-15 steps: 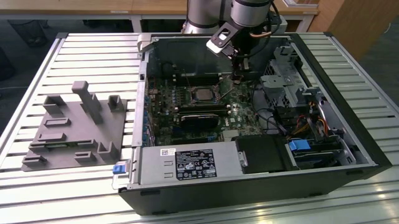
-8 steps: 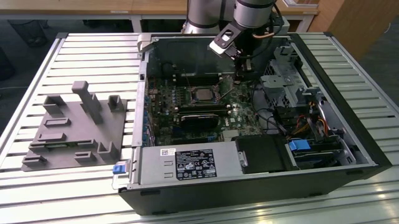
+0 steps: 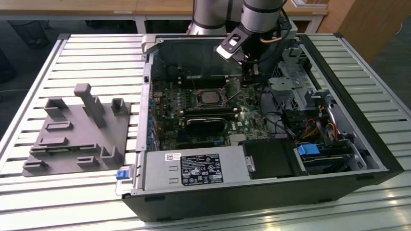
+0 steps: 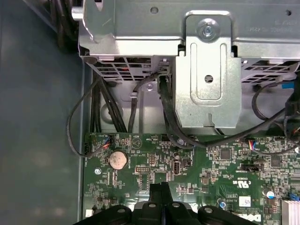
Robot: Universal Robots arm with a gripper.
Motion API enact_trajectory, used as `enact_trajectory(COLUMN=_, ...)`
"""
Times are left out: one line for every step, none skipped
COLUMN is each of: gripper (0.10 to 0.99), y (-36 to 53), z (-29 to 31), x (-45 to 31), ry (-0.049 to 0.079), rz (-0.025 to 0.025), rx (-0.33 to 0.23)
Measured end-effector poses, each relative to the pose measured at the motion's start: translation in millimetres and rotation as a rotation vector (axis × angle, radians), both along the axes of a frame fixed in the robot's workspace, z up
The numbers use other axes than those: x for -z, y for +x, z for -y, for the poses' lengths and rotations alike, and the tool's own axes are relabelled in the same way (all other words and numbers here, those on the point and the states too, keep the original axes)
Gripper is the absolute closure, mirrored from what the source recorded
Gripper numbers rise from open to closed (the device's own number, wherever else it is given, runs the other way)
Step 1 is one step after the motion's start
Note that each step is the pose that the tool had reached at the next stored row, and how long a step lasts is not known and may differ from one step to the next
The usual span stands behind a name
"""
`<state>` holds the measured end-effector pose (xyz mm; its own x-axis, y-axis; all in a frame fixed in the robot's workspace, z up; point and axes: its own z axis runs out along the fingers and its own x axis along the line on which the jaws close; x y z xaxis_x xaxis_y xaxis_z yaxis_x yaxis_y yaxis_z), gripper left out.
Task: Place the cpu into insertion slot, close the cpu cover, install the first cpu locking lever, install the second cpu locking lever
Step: 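Close the cpu cover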
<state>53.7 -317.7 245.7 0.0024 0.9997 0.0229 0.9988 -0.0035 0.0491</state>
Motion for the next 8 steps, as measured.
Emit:
enact_trajectory(gripper=0.980, y=0.0, z=-0.1, x=1.1, ry=0.000, rz=0.0000, rx=0.000)
enact_trajectory(gripper=0.980, y=-0.6, z=-0.1, x=1.6, ry=0.000, rz=0.0000, rx=0.000)
enact_trajectory(gripper=0.980, y=-2.2, z=-0.1, x=1.8, ry=0.000, rz=0.0000, rx=0.000)
enact_trajectory(gripper=0.980, y=-4.0, z=-0.1, x=1.9, ry=0.000, rz=-0.0001, rx=0.000)
enact_trajectory(gripper=0.980, y=-5.6, z=-0.1, x=2.0, ry=0.000, rz=0.0000, rx=0.000)
enact_trajectory(gripper=0.980, y=-6.9, z=-0.1, x=2.0, ry=0.000, rz=0.0000, rx=0.000)
enact_trajectory(gripper=0.980, y=-8.2, z=-0.1, x=2.1, ry=0.000, rz=0.0000, rx=0.000)
enact_trajectory(gripper=0.980, y=-9.5, z=-0.1, x=2.2, ry=0.000, rz=0.0000, rx=0.000)
